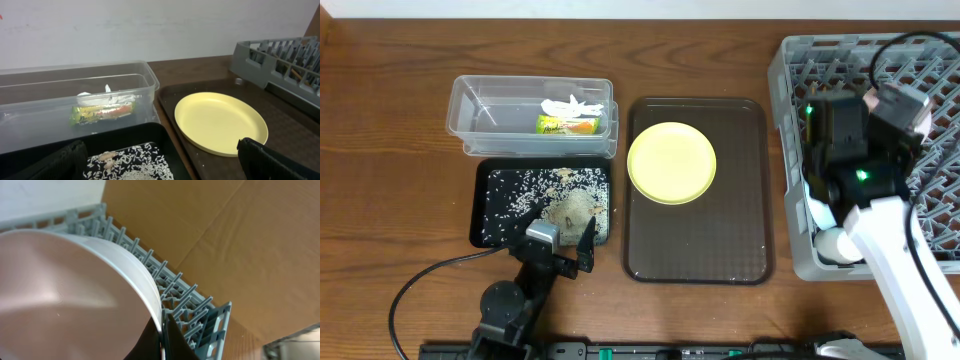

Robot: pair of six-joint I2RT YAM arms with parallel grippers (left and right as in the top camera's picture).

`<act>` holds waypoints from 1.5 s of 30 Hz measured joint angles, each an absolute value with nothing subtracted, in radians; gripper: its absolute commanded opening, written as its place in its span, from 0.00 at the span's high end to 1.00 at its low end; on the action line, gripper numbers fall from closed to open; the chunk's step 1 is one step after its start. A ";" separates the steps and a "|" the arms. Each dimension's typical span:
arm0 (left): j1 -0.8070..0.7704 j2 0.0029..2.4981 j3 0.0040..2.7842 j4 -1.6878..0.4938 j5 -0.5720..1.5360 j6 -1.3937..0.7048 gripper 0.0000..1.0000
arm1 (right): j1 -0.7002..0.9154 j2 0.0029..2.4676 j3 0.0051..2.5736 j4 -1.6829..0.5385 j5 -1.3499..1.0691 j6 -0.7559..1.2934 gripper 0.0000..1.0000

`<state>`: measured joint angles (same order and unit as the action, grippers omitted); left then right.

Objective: Sort waste into correct bins and load items into the dishwasher rack
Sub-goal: 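Lift the white bowl and place it into the dish rack, then move the right gripper to the yellow plate and grasp its edge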

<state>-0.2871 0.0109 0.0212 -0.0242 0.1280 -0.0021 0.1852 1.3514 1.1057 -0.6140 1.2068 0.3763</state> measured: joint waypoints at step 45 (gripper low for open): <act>-0.287 0.011 0.021 -0.025 0.128 -0.002 0.03 | 0.527 1.570 1.106 -0.662 0.743 0.173 0.47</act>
<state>-0.2871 0.0113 0.0212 -0.0246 0.1280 -0.0025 0.5274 1.5696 1.1061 -0.6621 0.7433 0.1726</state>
